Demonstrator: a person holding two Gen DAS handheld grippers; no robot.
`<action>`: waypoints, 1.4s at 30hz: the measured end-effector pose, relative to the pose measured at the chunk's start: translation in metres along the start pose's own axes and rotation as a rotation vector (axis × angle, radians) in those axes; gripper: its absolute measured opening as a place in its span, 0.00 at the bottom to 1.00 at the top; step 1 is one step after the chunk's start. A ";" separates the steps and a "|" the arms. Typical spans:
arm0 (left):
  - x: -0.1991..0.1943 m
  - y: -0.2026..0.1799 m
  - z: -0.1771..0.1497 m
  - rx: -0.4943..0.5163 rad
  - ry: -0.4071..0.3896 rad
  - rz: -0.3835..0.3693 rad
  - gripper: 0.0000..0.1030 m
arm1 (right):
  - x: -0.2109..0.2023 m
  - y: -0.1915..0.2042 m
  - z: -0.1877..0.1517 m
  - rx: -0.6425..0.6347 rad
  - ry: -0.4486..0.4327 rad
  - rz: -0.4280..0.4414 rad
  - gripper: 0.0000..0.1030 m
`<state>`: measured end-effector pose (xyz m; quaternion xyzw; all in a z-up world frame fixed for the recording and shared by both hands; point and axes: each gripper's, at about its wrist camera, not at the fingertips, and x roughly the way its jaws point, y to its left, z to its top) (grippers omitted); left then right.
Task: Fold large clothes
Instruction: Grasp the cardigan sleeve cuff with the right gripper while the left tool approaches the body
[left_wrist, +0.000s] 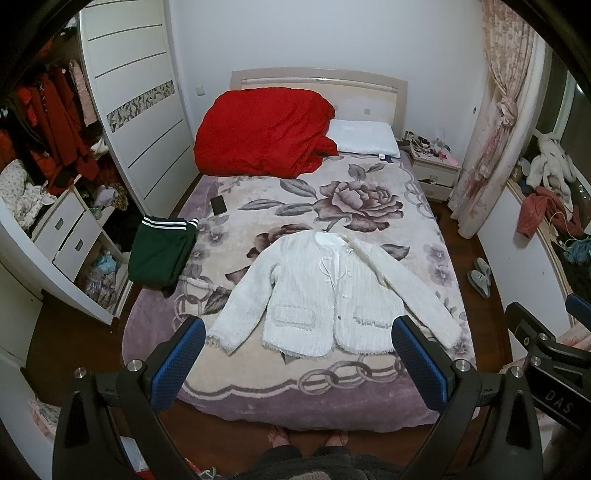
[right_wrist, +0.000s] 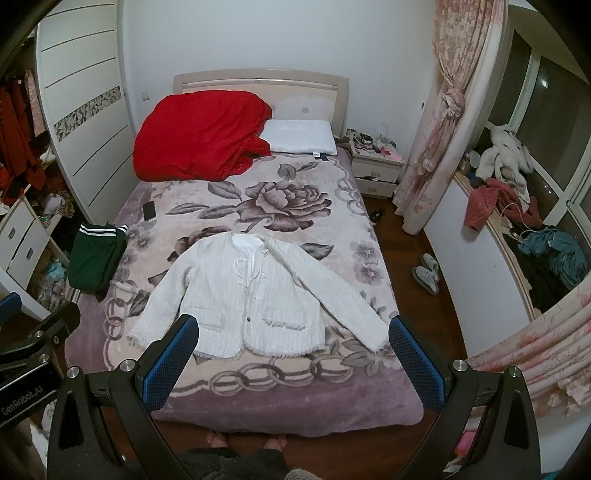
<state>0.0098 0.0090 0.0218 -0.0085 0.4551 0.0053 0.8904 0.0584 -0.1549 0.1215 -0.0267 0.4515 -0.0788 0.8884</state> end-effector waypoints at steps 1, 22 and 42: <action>0.000 0.001 0.002 0.000 -0.001 -0.002 1.00 | 0.000 -0.001 -0.001 0.001 0.000 0.002 1.00; 0.214 0.003 0.003 0.082 -0.056 0.161 1.00 | 0.233 -0.075 -0.046 0.398 0.235 -0.035 0.88; 0.592 -0.145 -0.087 0.137 0.383 0.289 1.00 | 0.731 -0.357 -0.351 1.388 0.475 0.146 0.75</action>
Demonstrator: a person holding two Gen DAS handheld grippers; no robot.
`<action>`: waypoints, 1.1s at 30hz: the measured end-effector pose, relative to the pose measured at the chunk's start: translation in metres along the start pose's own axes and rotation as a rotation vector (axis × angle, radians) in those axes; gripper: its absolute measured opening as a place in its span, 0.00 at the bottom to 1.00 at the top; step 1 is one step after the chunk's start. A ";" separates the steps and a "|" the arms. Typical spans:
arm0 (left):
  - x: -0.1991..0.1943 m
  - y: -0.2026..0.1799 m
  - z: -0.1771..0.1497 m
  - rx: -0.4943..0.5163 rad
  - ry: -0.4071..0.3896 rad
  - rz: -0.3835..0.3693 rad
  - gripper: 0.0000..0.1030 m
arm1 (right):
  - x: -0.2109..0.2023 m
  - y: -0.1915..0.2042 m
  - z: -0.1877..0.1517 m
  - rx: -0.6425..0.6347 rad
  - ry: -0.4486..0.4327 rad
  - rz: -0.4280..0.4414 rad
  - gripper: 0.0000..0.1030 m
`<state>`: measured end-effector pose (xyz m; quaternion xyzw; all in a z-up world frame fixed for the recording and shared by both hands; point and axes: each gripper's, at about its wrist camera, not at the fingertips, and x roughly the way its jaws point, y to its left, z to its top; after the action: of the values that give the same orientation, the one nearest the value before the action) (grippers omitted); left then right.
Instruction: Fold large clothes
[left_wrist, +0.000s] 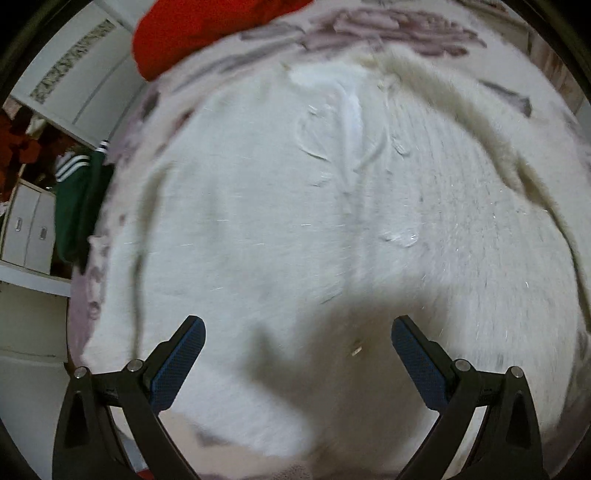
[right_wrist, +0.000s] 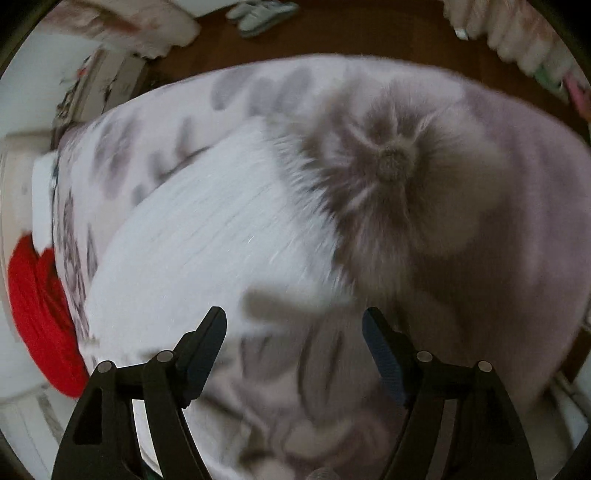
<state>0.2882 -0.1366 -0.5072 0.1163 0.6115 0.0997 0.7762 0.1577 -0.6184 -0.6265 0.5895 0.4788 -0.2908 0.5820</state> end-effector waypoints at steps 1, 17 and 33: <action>0.005 -0.008 0.005 -0.003 0.005 -0.004 1.00 | 0.008 -0.001 0.003 0.020 0.009 0.025 0.76; 0.018 -0.076 0.072 0.003 -0.064 -0.063 1.00 | -0.022 0.133 0.117 -0.093 -0.267 0.202 0.15; 0.056 0.075 0.079 -0.205 -0.047 0.095 1.00 | -0.025 0.399 -0.115 -0.920 -0.266 0.162 0.14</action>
<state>0.3773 -0.0530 -0.5181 0.0674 0.5737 0.1960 0.7924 0.4840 -0.4592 -0.4234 0.2641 0.4317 -0.0755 0.8592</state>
